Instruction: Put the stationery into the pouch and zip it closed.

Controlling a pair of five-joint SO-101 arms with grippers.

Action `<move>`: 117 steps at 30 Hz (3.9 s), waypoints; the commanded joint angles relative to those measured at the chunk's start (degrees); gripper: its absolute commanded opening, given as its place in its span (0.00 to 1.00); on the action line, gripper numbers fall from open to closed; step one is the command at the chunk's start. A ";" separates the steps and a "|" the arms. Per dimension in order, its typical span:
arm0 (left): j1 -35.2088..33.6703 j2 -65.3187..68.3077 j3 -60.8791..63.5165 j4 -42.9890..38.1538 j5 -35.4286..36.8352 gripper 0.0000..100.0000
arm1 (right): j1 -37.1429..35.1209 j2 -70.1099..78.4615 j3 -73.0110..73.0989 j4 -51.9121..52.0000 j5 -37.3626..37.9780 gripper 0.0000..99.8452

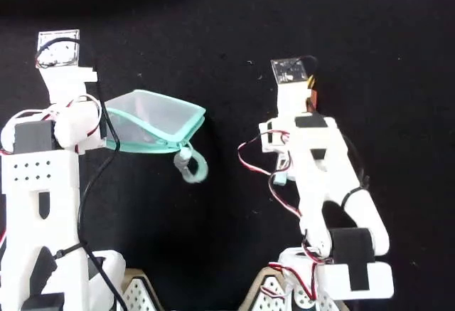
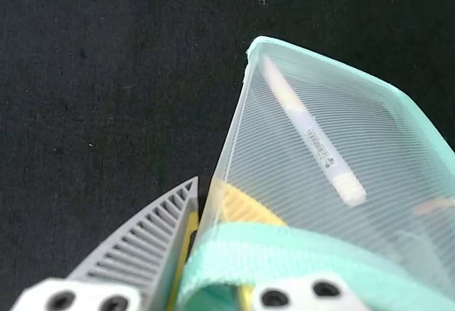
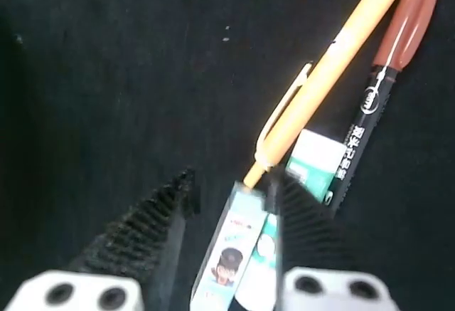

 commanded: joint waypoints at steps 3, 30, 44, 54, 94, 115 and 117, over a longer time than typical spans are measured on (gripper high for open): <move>-1.71 1.67 3.65 -0.70 0.18 0.03 | 0.53 0.31 -6.02 10.02 -0.18 0.15; -2.07 1.67 3.65 -0.79 0.00 0.03 | 2.90 13.76 -13.93 10.11 2.29 0.01; -2.07 1.67 4.26 -0.88 0.00 0.03 | -12.48 1.27 -0.04 6.33 5.71 0.15; -2.07 1.67 4.26 -0.88 0.00 0.03 | -12.31 14.46 -9.80 11.52 8.09 0.14; -1.63 1.76 4.79 -0.88 0.00 0.03 | -57.14 -65.45 18.24 -29.71 14.95 0.01; -1.63 1.76 4.88 -0.88 0.00 0.03 | -43.69 -33.10 22.55 -58.46 26.11 0.01; -1.63 1.76 4.88 -0.88 0.00 0.03 | -43.69 -32.48 23.96 -58.37 26.11 0.01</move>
